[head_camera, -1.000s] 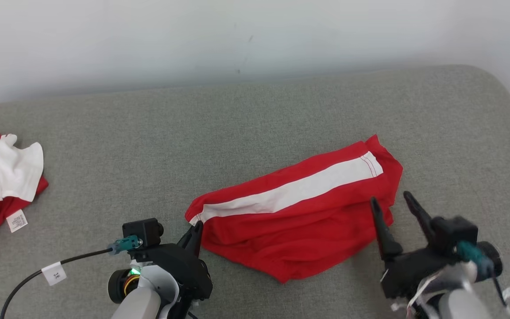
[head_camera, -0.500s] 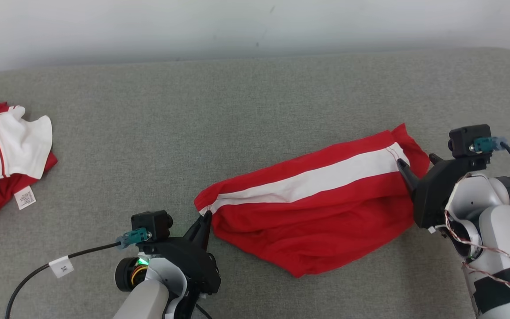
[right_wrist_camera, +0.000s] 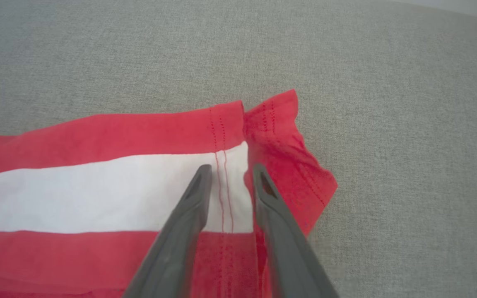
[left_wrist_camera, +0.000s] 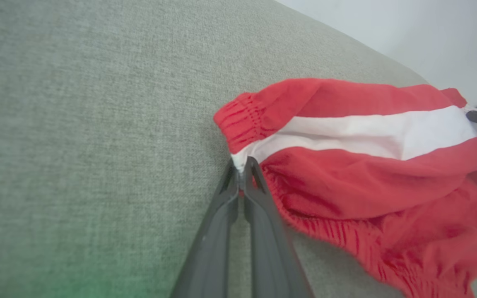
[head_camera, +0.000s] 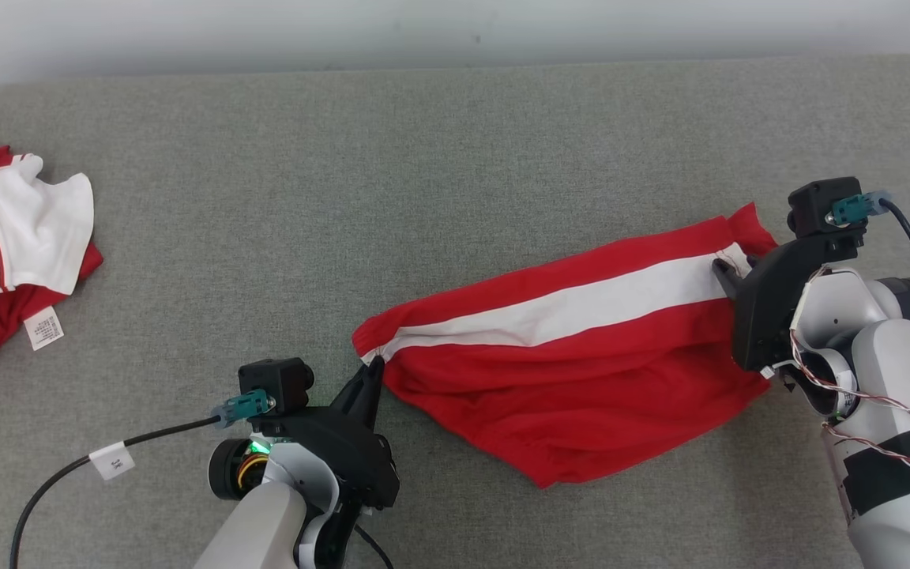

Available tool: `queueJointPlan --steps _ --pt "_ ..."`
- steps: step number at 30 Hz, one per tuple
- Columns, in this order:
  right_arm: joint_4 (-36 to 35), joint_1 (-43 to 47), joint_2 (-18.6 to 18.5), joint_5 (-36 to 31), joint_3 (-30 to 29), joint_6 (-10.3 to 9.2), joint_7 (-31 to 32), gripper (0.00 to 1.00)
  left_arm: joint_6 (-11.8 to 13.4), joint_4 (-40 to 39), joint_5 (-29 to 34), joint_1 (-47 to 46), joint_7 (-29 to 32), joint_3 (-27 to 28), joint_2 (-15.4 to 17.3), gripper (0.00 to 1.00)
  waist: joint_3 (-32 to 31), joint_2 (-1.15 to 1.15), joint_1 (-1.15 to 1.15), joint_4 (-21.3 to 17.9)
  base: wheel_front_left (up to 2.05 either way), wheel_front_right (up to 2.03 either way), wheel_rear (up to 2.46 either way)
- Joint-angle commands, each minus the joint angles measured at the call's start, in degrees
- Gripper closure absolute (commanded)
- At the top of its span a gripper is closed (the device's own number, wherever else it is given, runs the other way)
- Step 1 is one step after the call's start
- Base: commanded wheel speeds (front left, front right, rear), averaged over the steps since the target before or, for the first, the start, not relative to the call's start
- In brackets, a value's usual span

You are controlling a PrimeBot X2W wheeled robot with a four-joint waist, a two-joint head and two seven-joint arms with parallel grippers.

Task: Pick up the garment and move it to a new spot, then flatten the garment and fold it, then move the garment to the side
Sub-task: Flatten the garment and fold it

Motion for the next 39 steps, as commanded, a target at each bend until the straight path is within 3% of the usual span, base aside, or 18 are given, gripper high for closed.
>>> queueJointPlan --steps 1,3,9,19,29,39 --pt "0.00 -0.61 0.08 0.33 0.33 -0.14 -0.36 0.73 0.09 -0.16 0.00 -0.70 -0.28 -0.03 0.22 1.00 0.14 -0.01 0.00 0.00 0.00 0.00 0.00" --pt "-0.09 -0.67 -0.03 0.31 0.61 -0.13 -0.60 1.00 0.28 -0.26 -0.06 -0.91 -0.40 0.02 0.34 1.00 0.23 -0.01 0.00 -0.08 0.00 0.00 0.00" --pt "-1.48 -0.26 0.07 1.21 0.94 -0.13 -1.68 1.00 0.48 -0.84 -0.37 -1.18 -1.02 0.47 0.82 1.00 -0.15 -0.01 0.00 -0.62 0.00 0.00 0.00" --pt "-8.17 -1.63 1.62 5.90 -0.66 -0.13 -9.16 1.00 -0.75 -7.52 -2.67 -5.04 -2.46 2.85 2.38 1.00 -3.39 -0.01 0.00 -2.31 0.00 0.00 0.00" --pt "-14.40 -3.69 2.27 9.81 -2.07 -0.13 -14.47 1.00 -1.96 -16.90 -7.92 -11.79 4.24 4.75 5.22 1.00 -7.00 -0.01 0.00 -4.76 0.00 0.00 0.00" --pt "-18.92 -6.25 1.03 8.95 -2.86 -0.13 -23.42 1.00 -2.57 -25.51 -14.06 -17.68 11.40 6.30 6.92 1.00 -10.45 -0.01 0.00 -7.00 0.00 0.00 0.00"
